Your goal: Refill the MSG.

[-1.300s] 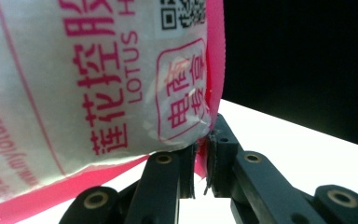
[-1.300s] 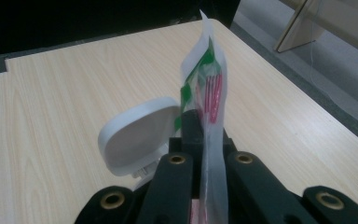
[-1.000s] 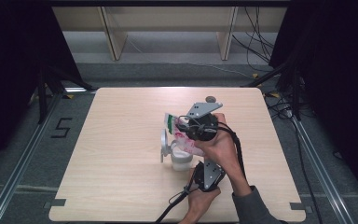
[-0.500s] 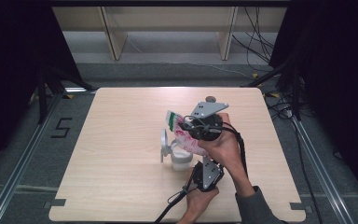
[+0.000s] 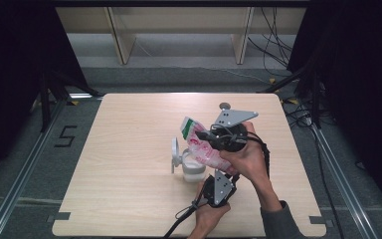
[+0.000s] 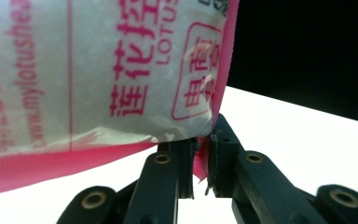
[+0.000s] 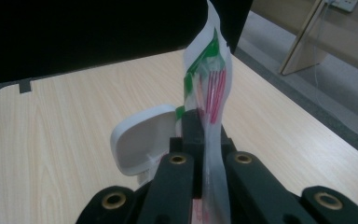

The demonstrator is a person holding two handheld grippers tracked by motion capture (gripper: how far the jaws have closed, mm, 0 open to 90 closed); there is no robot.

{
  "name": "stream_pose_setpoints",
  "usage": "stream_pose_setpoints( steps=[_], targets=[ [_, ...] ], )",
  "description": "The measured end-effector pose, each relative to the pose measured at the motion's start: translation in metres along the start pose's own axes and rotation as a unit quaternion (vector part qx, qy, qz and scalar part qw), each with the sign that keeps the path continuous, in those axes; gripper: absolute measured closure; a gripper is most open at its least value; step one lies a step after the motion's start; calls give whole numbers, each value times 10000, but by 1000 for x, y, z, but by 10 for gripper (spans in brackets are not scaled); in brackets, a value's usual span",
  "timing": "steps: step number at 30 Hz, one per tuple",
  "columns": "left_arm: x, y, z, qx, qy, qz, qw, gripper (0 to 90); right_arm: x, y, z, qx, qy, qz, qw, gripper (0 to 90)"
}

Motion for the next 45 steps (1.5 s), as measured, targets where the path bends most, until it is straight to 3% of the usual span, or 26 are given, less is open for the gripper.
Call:
stream_pose_setpoints(
  steps=[6,9,11,12,14,19,21,23,24,25,28,29,34,37,40,42,43,44,45],
  targets=[
    [-6,-2,-3,33,5,-41,10000,812,-8,3,-1,31,97,251,9996,900],
    [-11,-5,-5,33,7,-89,10000,808,-14,3,1,-106,20,304,9995,900],
    [-12,-6,-6,42,-13,-115,9999,809,-17,3,2,-14,61,397,9992,900],
    [-12,-7,-7,74,10,-116,9999,809,-19,1,1,162,95,385,9991,900],
    [-13,-8,-6,49,13,-114,9999,809,-20,1,3,31,150,461,9988,900],
    [-17,-11,-8,93,23,-155,9998,798,-28,-2,5,220,106,490,9985,900],
    [-18,-11,-8,113,19,-160,9998,792,-30,-2,8,85,64,536,9985,900],
    [-19,-11,-8,103,-5,-160,9998,785,-33,-4,6,216,55,524,9984,900],
    [-20,-12,-8,119,-43,-180,9998,782,-34,-3,9,68,32,569,9984,900],
    [-21,-12,-8,126,-55,-183,9997,777,-35,-5,7,229,43,545,9982,900],
    [-24,-15,-10,212,-77,-243,9995,768,-35,-7,10,233,36,588,9980,900],
    [-26,-16,-10,206,-45,-252,9995,760,-36,-8,13,139,-41,590,9982,900],
    [-30,-18,-14,209,-41,-281,9994,727,-40,-13,13,419,-54,674,9968,900],
    [-34,-18,-14,259,-94,-287,9992,692,-43,-13,16,327,-65,775,9964,900],
    [-40,-18,-15,343,-113,-336,9988,635,-47,-15,14,583,-7,745,9955,900],
    [-45,-21,-14,299,-151,-405,9986,590,-48,-16,15,556,-24,807,9952,900],
    [-49,-24,-13,145,-159,-484,9986,575,-50,-16,19,405,-108,837,9956,900],
    [-54,-28,-14,245,-197,-599,9977,558,-50,-16,20,416,-178,900,9949,900],
    [-54,-28,-13,150,-201,-526,9983,552,-53,-18,20,500,-127,818,9953,900]
  ],
)
Point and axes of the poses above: each handheld gripper's, and its own axes: x roughly forward along the jaws, y roughly out of its top, z roughly to its right, the point moved 8 cm from there along x, roughly forward along the jaws, and after that the axes turned 9 degrees about z, right-handed, at the moved point
